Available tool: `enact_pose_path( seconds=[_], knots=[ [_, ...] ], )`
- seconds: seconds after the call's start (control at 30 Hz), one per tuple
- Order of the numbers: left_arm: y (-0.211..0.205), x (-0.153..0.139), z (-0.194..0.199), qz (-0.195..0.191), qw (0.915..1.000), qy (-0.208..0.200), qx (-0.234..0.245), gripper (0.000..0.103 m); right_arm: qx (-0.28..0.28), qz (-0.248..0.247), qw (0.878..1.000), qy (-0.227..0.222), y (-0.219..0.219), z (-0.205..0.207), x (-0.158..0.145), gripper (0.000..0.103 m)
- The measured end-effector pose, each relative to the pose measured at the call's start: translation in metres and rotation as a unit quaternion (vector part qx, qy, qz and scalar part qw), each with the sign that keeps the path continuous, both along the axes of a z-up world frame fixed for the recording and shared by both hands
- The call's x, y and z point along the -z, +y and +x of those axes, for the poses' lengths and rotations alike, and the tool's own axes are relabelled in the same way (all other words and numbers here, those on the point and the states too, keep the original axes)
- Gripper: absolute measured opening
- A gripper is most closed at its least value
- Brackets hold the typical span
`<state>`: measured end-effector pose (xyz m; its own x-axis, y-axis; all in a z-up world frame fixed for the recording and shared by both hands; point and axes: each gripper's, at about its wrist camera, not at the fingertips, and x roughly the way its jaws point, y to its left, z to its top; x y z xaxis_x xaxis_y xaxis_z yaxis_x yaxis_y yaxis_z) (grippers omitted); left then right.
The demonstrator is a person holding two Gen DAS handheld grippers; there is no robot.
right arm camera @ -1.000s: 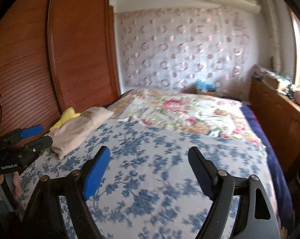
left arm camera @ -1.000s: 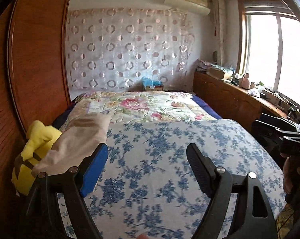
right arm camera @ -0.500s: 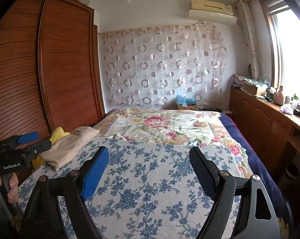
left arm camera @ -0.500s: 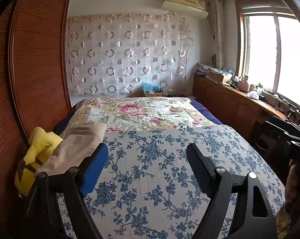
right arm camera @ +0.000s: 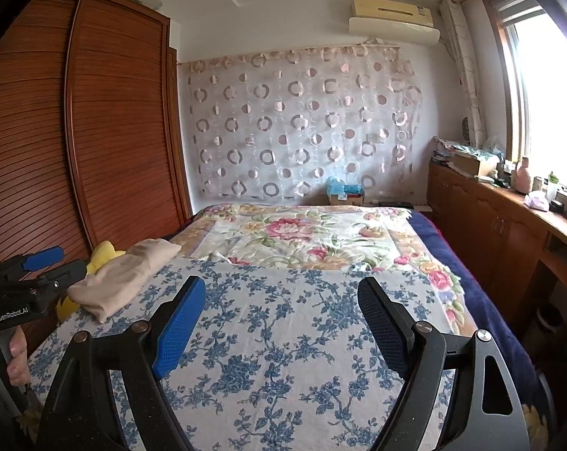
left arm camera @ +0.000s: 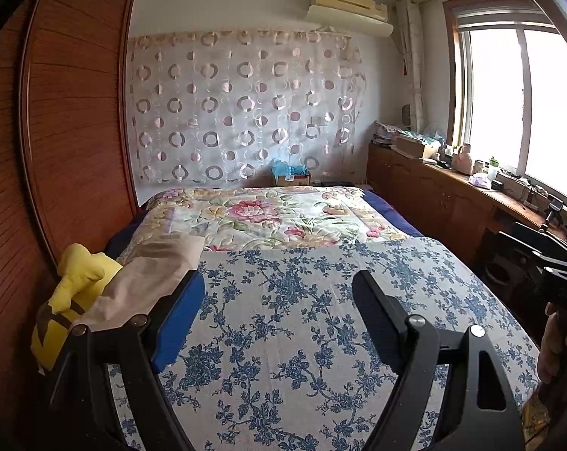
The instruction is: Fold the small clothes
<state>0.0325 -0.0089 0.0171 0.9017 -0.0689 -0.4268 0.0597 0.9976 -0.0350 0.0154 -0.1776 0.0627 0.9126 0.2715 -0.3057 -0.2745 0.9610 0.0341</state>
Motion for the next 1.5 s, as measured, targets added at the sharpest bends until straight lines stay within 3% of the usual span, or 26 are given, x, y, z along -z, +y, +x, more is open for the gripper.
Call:
enact_pose_path(
  seconds=[1.5],
  knots=[
    [0.001,-0.002,-0.002,0.005,1.0,-0.008,-0.002,0.082,-0.007,-0.001,1.0,-0.004,-0.027,0.004,-0.001,0.084]
  ],
)
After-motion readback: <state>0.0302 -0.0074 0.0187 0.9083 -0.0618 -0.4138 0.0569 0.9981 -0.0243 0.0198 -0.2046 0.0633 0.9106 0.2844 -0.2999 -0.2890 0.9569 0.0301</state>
